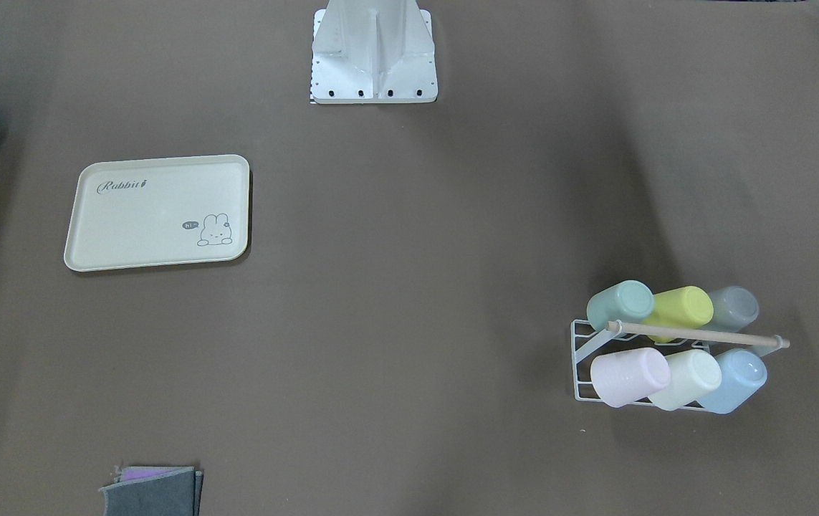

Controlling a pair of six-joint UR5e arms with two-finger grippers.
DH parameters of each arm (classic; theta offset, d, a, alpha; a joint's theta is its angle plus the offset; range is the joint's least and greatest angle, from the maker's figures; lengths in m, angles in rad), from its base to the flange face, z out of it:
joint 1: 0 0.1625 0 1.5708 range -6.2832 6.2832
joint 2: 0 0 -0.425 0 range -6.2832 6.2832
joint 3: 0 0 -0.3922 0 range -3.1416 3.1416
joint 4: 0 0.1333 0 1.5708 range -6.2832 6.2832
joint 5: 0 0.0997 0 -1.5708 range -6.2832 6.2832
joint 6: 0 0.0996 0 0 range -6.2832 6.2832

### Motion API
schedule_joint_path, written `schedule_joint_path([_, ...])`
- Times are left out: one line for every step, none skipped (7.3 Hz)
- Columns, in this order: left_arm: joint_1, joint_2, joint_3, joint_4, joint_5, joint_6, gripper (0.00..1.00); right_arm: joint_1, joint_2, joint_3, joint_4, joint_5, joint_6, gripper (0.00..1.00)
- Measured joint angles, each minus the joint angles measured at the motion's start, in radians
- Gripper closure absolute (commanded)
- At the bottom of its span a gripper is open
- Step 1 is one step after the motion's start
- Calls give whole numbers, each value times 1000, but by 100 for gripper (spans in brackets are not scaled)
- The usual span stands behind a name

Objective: Pick up and place green cup on tray

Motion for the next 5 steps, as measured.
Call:
schedule_joint_path([0, -2, 0, 0, 0, 0, 1, 0, -1, 2, 2, -1, -1, 0])
schedule_joint_path([-1, -2, 0, 0, 0, 0, 1, 0, -1, 6, 8, -2, -2, 0])
schedule_joint_path([-1, -2, -1, 0, 0, 0, 1, 0, -3, 6, 27, -4, -2, 0])
schedule_joint_path([-1, -1, -1, -1, 1, 0, 1, 0, -5, 7, 46, -6, 0, 0])
schedule_joint_path([-2, -1, -1, -1, 4, 0, 1, 0, -7, 8, 58, -12, 1, 0])
